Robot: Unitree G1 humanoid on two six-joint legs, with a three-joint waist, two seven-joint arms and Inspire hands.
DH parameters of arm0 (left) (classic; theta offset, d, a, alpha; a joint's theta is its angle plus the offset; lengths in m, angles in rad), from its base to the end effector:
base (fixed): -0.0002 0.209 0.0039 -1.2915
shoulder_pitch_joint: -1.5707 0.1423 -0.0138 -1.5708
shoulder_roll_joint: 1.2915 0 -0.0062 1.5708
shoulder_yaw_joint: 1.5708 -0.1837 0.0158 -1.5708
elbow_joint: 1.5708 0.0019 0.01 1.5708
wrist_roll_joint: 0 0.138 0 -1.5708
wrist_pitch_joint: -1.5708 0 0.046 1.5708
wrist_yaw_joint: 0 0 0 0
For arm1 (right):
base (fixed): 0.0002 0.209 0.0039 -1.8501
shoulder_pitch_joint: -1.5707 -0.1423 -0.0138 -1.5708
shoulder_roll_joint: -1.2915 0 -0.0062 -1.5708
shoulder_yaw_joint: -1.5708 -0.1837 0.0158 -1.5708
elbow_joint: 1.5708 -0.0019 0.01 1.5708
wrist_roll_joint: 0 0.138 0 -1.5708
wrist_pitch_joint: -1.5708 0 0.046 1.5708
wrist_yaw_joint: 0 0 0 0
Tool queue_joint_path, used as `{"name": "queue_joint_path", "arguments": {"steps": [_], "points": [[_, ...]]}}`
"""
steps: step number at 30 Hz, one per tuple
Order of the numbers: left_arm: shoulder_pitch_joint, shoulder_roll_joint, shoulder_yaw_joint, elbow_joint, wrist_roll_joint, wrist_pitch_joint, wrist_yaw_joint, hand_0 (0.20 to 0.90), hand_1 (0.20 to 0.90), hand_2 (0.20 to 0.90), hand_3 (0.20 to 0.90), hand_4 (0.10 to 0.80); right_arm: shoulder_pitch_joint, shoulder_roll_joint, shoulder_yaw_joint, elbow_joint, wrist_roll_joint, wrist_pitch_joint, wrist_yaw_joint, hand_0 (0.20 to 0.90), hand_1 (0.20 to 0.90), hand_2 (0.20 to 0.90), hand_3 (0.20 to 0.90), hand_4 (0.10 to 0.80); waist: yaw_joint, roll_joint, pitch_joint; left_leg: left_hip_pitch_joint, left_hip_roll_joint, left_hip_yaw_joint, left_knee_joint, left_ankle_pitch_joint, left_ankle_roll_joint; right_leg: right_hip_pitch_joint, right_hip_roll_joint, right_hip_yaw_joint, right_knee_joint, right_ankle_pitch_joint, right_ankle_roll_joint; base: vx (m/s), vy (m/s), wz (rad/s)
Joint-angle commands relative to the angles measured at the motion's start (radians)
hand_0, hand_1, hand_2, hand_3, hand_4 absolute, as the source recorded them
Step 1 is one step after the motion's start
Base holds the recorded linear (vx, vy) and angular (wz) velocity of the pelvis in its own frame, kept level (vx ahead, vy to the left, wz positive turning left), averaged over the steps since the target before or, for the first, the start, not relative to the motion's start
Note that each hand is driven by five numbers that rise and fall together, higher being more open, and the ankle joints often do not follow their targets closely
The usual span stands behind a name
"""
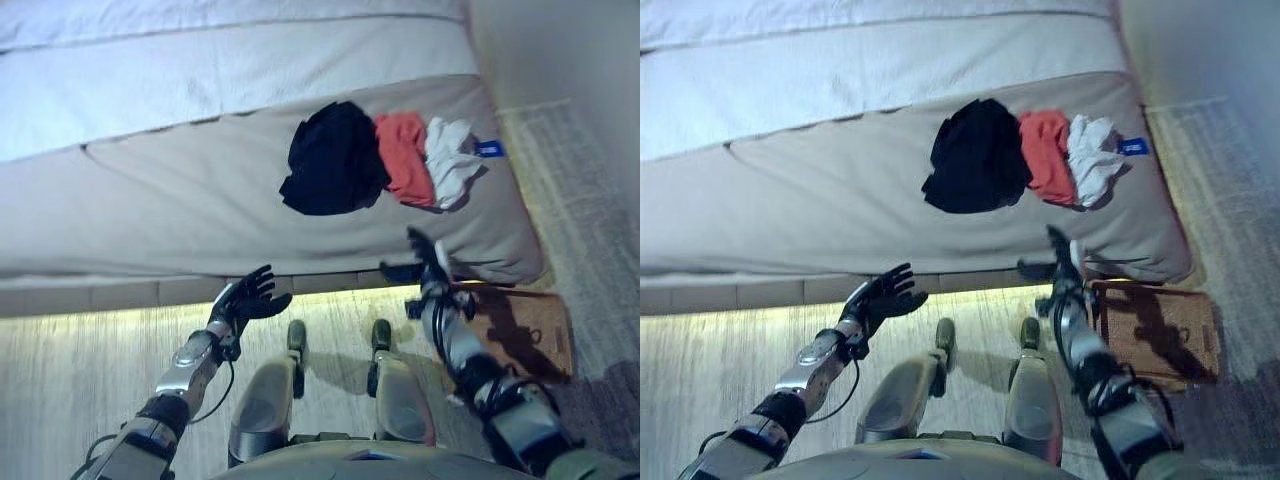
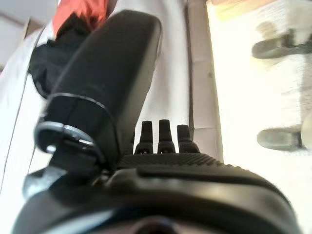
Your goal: Pick up the clothes from the bed and place them into the basket
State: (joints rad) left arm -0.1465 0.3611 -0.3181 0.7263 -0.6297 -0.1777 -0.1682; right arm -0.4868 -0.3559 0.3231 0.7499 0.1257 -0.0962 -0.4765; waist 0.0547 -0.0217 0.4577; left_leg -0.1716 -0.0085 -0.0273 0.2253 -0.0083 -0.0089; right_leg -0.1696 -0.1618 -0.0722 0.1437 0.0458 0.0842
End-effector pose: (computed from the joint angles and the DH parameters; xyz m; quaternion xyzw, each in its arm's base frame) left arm 0.1947 0.2103 -0.0417 -0.0802 0.2233 -0.0632 0.9694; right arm 0.2812 -0.1855 0.0278 -0.2145 0.0592 -0.1425 0.9645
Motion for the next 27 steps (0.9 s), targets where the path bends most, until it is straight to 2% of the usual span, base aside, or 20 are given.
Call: {"name": "queue_joint_path", "arguments": {"steps": [1,3,9,16,27], "points": [[0.021,-0.004,-0.029,-0.136,-0.037,-0.085,-0.059,0.900,0.900,0.900,0.900,0.800,-0.120,-0.182,-0.067,-0.074,0.010,-0.026,-0.084,0.900,0.900,0.900,0.900,0.800,0.021,0.006,-0.012,-0.037,0.061,-0.008,0.120,-0.119,-0.018,-0.012,-0.006,-0.025,0.093,-0.072,-0.020,-0.028,-0.082,0.23],[0.012,0.014,-0.039,-0.147,-0.067,-0.097,-0.085,0.900,0.900,0.900,0.900,0.800,-0.220,-0.268,-0.080,-0.043,0.027,-0.012,-0.073,0.900,0.900,0.900,0.900,0.800,0.036,0.022,0.004,-0.069,0.060,-0.021,0.120,-0.107,-0.025,-0.053,-0.010,-0.050,0.131,-0.086,-0.026,-0.039,-0.057,0.18],[0.009,0.026,-0.047,-0.208,-0.160,-0.101,-0.070,0.900,0.900,0.900,0.900,0.800,-0.409,-0.371,-0.050,0.045,0.004,0.022,-0.130,0.900,0.900,0.900,0.900,0.800,0.059,0.055,0.032,-0.140,0.046,-0.049,0.163,-0.109,-0.028,-0.145,-0.020,-0.080,0.251,-0.139,-0.051,0.009,-0.023,0.15],[0.024,0.047,-0.062,-0.304,-0.224,-0.119,-0.096,0.900,0.900,0.900,0.900,0.800,-0.556,-0.459,-0.005,0.108,-0.010,0.089,-0.162,0.900,0.900,0.900,0.900,0.800,0.077,0.081,0.062,-0.227,0.016,-0.072,0.234,-0.122,-0.024,-0.223,-0.018,-0.086,0.344,-0.179,-0.081,0.021,-0.043,0.18],[0.009,0.100,-0.099,-0.502,-0.311,-0.203,-0.157,0.900,0.900,0.900,0.900,0.800,-0.749,-0.532,0.130,0.239,-0.040,0.175,-0.114,0.900,0.900,0.900,0.900,0.800,0.089,0.115,0.062,-0.407,0.001,-0.077,0.347,-0.119,-0.014,-0.385,0.008,-0.085,0.463,-0.221,-0.114,0.019,-0.091,0.04]]}}
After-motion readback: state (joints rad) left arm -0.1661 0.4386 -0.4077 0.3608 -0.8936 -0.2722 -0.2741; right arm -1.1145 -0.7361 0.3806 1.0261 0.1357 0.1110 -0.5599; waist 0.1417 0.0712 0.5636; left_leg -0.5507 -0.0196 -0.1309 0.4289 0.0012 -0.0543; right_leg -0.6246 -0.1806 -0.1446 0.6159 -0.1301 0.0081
